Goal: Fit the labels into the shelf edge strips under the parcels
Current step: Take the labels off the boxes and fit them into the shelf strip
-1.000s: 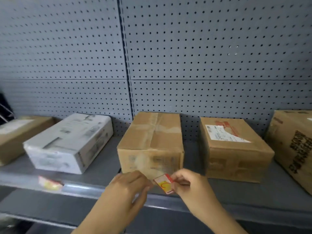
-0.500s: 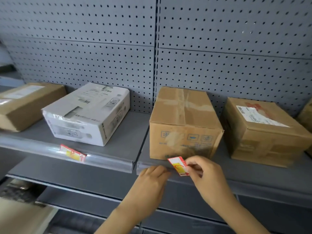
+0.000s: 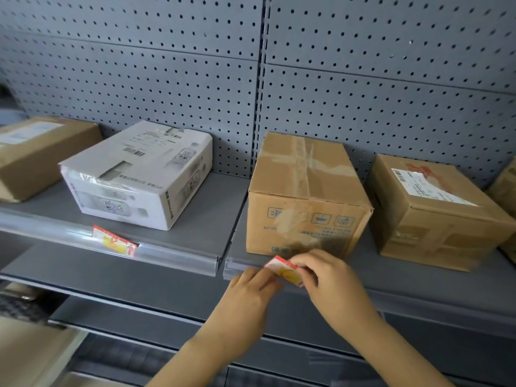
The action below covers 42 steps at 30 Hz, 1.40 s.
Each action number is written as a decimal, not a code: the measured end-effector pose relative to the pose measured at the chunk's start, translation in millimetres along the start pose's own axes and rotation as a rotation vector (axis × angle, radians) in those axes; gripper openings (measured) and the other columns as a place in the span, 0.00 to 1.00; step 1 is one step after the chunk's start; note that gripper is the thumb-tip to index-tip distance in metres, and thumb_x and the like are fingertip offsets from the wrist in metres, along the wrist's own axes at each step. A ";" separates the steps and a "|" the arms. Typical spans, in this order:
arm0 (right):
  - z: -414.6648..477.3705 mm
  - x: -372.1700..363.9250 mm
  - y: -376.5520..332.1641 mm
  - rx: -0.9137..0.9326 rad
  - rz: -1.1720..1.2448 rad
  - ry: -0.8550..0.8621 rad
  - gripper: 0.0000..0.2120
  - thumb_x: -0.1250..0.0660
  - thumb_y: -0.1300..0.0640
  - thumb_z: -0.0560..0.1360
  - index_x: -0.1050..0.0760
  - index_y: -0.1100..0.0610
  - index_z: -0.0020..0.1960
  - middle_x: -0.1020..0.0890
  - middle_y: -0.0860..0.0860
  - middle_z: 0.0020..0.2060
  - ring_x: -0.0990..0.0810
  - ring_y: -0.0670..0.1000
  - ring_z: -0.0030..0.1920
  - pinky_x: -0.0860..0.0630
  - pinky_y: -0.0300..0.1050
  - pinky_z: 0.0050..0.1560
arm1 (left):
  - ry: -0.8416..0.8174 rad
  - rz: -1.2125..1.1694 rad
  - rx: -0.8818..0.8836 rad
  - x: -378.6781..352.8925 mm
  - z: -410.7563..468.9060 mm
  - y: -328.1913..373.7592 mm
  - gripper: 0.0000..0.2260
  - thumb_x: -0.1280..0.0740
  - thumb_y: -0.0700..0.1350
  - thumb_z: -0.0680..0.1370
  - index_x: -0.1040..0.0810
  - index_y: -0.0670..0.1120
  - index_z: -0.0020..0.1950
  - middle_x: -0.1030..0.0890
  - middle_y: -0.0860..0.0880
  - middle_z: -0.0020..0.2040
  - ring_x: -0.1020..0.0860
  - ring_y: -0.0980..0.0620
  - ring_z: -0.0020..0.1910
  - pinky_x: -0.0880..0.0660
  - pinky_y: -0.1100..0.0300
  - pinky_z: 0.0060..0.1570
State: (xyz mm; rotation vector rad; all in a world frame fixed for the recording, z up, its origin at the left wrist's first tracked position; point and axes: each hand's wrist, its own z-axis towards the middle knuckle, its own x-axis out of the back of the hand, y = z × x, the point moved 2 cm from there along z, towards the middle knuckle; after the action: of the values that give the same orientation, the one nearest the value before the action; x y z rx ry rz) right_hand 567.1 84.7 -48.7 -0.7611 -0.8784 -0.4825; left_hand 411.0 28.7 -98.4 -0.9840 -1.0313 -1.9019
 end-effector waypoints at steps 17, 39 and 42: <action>0.6 44.0 0.2 -0.009 -0.187 -0.017 0.09 0.31 0.61 0.72 0.21 0.50 0.50 0.19 0.43 0.44 0.22 0.46 0.46 0.23 0.40 0.40 | 0.082 -0.178 0.024 25.0 2.0 0.0 0.17 0.39 0.34 0.72 0.21 0.52 0.54 0.23 0.56 0.53 0.23 0.54 0.49 0.26 0.61 0.46; -228.4 313.5 190.6 -0.569 -0.236 0.113 0.09 0.36 0.51 0.76 0.24 0.45 0.55 0.23 0.39 0.49 0.25 0.39 0.50 0.25 0.39 0.52 | -0.003 -0.315 -0.532 -52.4 221.7 334.1 0.11 0.38 0.51 0.76 0.24 0.59 0.57 0.24 0.64 0.49 0.25 0.64 0.48 0.26 0.61 0.46; -234.2 341.9 217.0 -0.558 -0.239 0.182 0.08 0.36 0.51 0.76 0.23 0.45 0.54 0.22 0.39 0.48 0.25 0.38 0.48 0.26 0.36 0.50 | 0.028 -0.312 -0.548 -58.5 247.3 369.1 0.11 0.34 0.46 0.77 0.23 0.57 0.58 0.24 0.64 0.47 0.25 0.64 0.48 0.26 0.62 0.48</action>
State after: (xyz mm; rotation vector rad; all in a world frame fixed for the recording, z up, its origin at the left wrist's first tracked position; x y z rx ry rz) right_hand 1019.3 21.7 52.8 -1.1034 -0.6681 -1.0191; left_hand 821.4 115.1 59.7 -1.1363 -0.6819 -2.5287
